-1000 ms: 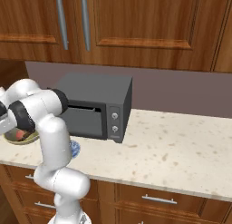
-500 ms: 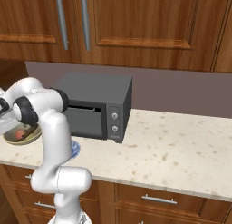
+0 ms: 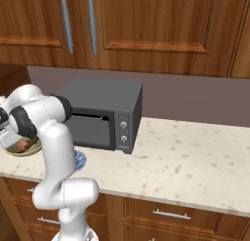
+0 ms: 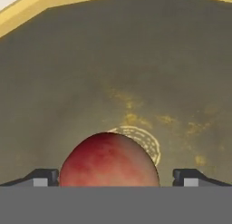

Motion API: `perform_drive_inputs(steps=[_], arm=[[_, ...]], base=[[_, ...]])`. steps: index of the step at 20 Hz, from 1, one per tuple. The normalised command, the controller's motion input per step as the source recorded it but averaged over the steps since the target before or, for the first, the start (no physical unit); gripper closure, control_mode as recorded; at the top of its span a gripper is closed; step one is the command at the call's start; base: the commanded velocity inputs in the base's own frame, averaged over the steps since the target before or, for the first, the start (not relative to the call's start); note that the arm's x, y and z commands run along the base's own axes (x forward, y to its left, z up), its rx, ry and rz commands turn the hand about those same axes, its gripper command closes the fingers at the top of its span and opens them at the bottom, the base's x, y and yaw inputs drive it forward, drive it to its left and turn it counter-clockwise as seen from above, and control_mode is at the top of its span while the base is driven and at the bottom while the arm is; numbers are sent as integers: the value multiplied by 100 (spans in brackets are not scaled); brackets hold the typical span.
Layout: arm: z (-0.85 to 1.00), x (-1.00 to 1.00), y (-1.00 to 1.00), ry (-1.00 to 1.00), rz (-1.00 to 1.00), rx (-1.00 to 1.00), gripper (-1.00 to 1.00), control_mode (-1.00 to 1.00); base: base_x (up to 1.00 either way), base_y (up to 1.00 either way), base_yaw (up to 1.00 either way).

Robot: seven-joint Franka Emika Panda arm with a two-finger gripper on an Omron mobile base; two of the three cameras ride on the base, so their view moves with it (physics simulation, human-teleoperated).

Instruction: Remove the peach from the bowl and place it on the small plate. Then place the bowl with only the fish in the microwave, close the door, and press the start button to microwave the fish.

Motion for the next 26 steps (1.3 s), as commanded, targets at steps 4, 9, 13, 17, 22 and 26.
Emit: perform_drive_inputs(steps=[4,9,13,17,22,26], arm=[[-40,-6,-1,0,14,0,-100,-100],[3,-4,-2,-6,12,0,100,-100],[92,0,22,-9,7,0,100,-100],[93,-17,4,-13,5,0,100,-100],[29,-39,-91,-4,-21,8,100,-100],[16,-48,-100,-2,-24,13,100,-100]], base=[[0,0,0],[0,0,0],[0,0,0],[0,0,0],[0,0,0],[0,0,0]])
